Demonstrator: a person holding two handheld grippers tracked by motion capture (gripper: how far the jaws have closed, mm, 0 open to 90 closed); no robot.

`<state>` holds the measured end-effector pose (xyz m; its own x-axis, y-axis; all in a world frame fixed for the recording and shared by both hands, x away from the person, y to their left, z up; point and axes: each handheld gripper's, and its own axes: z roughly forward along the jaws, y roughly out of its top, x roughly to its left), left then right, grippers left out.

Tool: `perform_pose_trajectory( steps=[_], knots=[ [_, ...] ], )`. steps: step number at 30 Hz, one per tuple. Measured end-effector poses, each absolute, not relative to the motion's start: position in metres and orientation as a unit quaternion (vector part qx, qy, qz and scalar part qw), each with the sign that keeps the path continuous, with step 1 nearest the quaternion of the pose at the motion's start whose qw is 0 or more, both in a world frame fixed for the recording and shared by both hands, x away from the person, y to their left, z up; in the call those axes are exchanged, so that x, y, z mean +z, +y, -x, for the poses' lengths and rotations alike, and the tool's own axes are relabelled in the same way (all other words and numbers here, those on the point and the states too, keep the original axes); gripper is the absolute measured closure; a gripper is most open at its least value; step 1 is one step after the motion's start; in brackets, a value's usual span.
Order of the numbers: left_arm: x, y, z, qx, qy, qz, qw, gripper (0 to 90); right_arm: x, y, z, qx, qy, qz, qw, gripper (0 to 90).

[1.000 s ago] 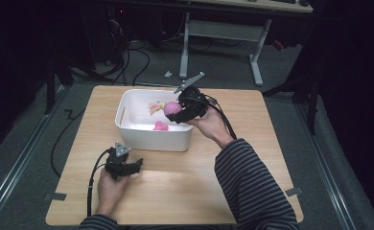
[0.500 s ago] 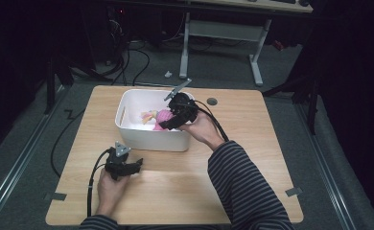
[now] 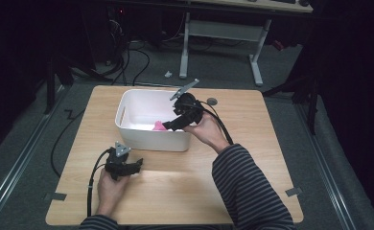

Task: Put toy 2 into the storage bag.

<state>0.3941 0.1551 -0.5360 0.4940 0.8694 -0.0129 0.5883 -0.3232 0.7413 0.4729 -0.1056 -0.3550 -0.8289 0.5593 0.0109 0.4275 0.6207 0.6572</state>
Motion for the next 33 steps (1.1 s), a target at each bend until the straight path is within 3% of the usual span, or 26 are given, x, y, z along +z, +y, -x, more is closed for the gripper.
perform_pose_trajectory(
  steps=[8,24,33],
  knots=[
    [-0.536,0.155,-0.394,0.199,0.462,-0.789,0.353,27.4,-0.355,-0.164,-0.443,0.374,0.856,-0.324,0.149,35.5],
    [-0.536,0.155,-0.394,0.199,0.462,-0.789,0.353,27.4,-0.379,-0.244,-0.412,0.388,0.813,-0.403,0.161,35.9],
    [-0.536,0.155,-0.394,0.199,0.462,-0.789,0.353,27.3,-0.412,-0.277,-0.396,0.361,0.797,-0.446,0.187,37.0]
  ],
)
